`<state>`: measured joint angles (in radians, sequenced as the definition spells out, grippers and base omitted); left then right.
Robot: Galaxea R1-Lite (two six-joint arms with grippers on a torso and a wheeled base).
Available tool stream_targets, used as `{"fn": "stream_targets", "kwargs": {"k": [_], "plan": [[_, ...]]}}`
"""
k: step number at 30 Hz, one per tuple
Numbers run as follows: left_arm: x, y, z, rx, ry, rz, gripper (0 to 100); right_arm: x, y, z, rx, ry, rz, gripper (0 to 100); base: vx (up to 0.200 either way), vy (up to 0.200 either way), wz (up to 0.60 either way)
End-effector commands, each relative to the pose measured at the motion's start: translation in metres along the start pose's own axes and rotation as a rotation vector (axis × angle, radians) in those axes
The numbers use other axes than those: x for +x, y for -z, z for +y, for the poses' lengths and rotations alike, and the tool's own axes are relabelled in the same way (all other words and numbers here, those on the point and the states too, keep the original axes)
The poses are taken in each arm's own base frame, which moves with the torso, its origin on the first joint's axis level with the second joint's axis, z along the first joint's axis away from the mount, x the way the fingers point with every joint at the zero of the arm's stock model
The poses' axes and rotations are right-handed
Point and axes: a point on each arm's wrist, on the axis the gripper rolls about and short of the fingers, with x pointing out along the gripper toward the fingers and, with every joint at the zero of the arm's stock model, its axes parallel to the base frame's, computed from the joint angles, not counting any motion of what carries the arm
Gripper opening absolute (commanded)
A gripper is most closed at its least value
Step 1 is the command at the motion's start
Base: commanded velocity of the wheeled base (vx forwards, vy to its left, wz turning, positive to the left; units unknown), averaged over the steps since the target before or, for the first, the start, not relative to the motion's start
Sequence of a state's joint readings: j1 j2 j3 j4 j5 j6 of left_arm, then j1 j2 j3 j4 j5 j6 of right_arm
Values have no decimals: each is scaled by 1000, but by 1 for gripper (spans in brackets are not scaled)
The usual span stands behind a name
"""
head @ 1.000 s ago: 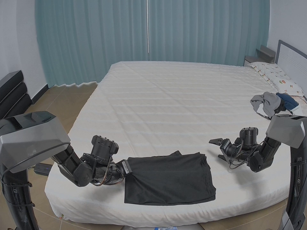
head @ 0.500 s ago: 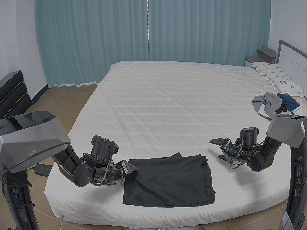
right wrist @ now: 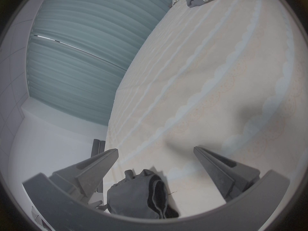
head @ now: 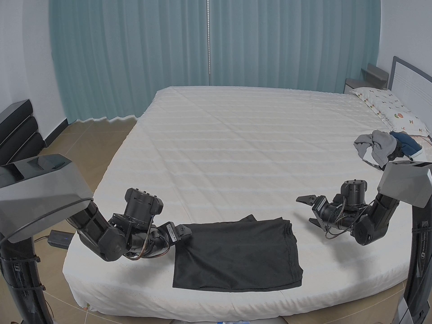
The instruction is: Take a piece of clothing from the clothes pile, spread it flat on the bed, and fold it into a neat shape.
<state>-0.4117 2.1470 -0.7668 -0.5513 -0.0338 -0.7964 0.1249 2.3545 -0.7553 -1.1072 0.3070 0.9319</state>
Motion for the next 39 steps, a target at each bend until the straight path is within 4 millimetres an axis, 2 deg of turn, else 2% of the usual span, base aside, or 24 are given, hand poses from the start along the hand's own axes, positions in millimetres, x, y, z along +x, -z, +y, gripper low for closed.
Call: {"fn": "stream_targets", "kwargs": {"k": [1, 6, 11, 13, 15, 17, 18, 19, 20, 21, 23, 24, 25, 26, 27, 28, 32, 36, 39], "plan": [[-8, -10, 0, -16, 9, -30, 100, -5, 4, 9, -12, -16, 7, 100, 0, 0, 0], [-2, -14, 3, -31, 7, -39, 100, -5, 8, 12, -18, -20, 16, 100, 0, 0, 0], [-8, -32, 4, -68, 19, -95, 100, -20, -6, 31, -34, -66, -31, 100, 0, 0, 0], [-24, -49, 3, -96, 42, -154, 100, -32, -14, 43, -46, -90, -60, 100, 0, 0, 0], [-31, -52, 5, -103, 45, -170, 100, -40, -14, 47, -49, -86, -58, 100, 0, 0, 0], [-50, -58, 7, -116, 34, -233, 100, -57, -10, 56, -74, -79, -43, 100, 0, 0, 0], [-51, -58, 7, -115, 31, -238, 100, -58, -9, 57, -76, -79, -43, 100, 0, 0, 0], [-67, -60, 6, -122, 17, -296, 100, -74, -8, 66, -101, -95, -52, 100, 0, 0, 0], [-70, -61, 6, -123, 18, -308, 100, -77, -7, 68, -104, -99, -54, 100, 0, 0, 0], [-93, -61, 3, -121, 26, -363, 100, -101, -2, 79, -123, -128, -66, 100, 0, 0, 0], [-119, -59, 1, -118, 53, -412, 100, -125, 0, 88, -154, -158, -92, 100, 0, 0, 0], [-121, -59, 1, -116, 54, -414, 100, -127, 0, 88, -156, -161, -94, 100, 0, 0, 0], [-149, -55, -2, -103, 88, -473, 100, -154, 1, 94, -203, -175, -126, 100, 0, 0, 0], [-155, -54, -2, -100, 93, -486, 100, -160, 1, 96, -215, -176, -132, 100, 0, 0, 0], [-178, -50, -2, -89, 106, -543, 100, -185, 1, 99, -263, -171, -162, 100, 0, 0, 0], [-180, -50, -1, -90, 105, -547, 100, -186, 1, 99, -267, -170, -163, 100, 0, 0, 0], [-240, -30, 6, -52, 64, -707, 100, -261, 12, 114, -397, -147, -255, 100, 0, 0, 0], [-279, -9, 18, -24, 56, -784, 100, -304, 26, 114, -512, -116, -289, 100, 0, 0, 0], [-304, 7, 28, -8, 37, -817, 100, -324, 34, 106, -572, -64, -321, 100, 0, 0, 0]]}}
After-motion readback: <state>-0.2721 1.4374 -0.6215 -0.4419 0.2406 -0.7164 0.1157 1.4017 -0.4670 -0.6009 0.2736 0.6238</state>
